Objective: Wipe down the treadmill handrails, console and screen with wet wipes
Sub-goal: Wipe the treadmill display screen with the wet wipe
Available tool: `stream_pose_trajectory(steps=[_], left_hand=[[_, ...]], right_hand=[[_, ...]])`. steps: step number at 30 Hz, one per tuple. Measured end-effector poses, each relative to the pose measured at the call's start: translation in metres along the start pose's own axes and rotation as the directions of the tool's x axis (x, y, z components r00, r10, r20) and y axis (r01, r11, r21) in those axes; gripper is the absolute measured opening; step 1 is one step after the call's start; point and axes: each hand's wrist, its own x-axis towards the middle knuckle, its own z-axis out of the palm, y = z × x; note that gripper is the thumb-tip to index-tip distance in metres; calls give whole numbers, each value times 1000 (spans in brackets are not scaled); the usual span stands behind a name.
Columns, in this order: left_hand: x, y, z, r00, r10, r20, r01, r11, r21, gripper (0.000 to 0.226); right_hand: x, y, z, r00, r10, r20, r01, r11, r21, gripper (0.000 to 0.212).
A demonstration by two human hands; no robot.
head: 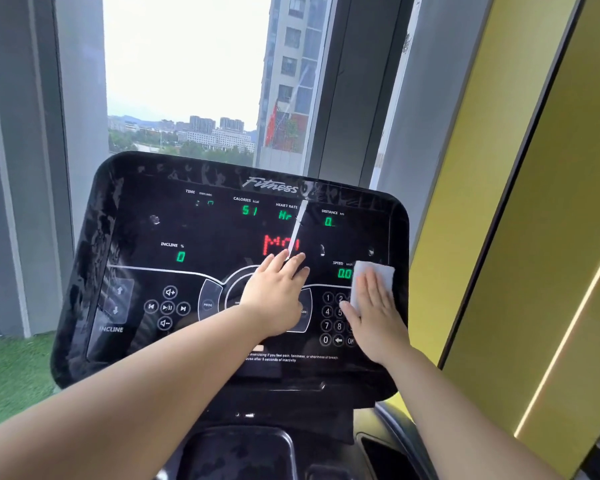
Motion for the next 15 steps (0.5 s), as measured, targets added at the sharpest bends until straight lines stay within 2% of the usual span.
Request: stream_pose_trajectory(steps=[3, 5, 9, 15], left_hand=[[4, 1, 1, 1000, 11, 21, -11, 1000, -12, 64], [5, -1, 2, 1000, 15, 7, -15, 1000, -2, 64], [6, -5, 2, 999, 35, 17, -35, 999, -10, 64], [6, -9, -6, 997, 70, 19, -69, 997, -27, 64]], right_hand=[[3, -5, -4, 994, 108, -17, -106, 989, 107, 69], [0, -19, 2, 995, 95, -23, -91, 986, 142, 70], [-5, -10, 7, 1000, -24, 14, 24, 999, 23, 72], [26, -4, -30, 998, 61, 34, -63, 996, 63, 73]])
